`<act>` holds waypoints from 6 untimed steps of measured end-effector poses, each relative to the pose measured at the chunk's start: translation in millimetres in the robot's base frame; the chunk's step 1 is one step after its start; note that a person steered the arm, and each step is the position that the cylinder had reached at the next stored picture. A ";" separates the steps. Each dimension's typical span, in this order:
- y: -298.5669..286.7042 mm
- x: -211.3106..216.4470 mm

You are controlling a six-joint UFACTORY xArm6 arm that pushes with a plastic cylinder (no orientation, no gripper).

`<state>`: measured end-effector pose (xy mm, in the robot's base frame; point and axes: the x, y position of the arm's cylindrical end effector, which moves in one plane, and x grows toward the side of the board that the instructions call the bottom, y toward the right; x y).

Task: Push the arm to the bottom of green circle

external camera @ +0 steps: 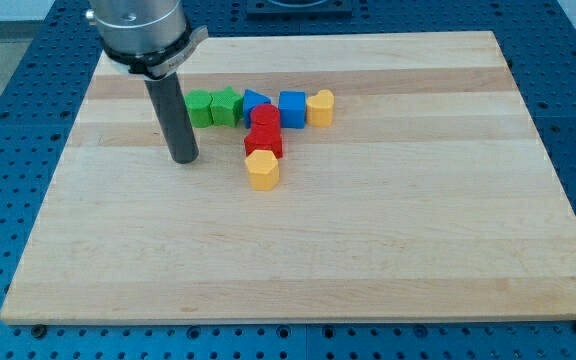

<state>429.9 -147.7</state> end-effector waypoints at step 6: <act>-48.0 -37.3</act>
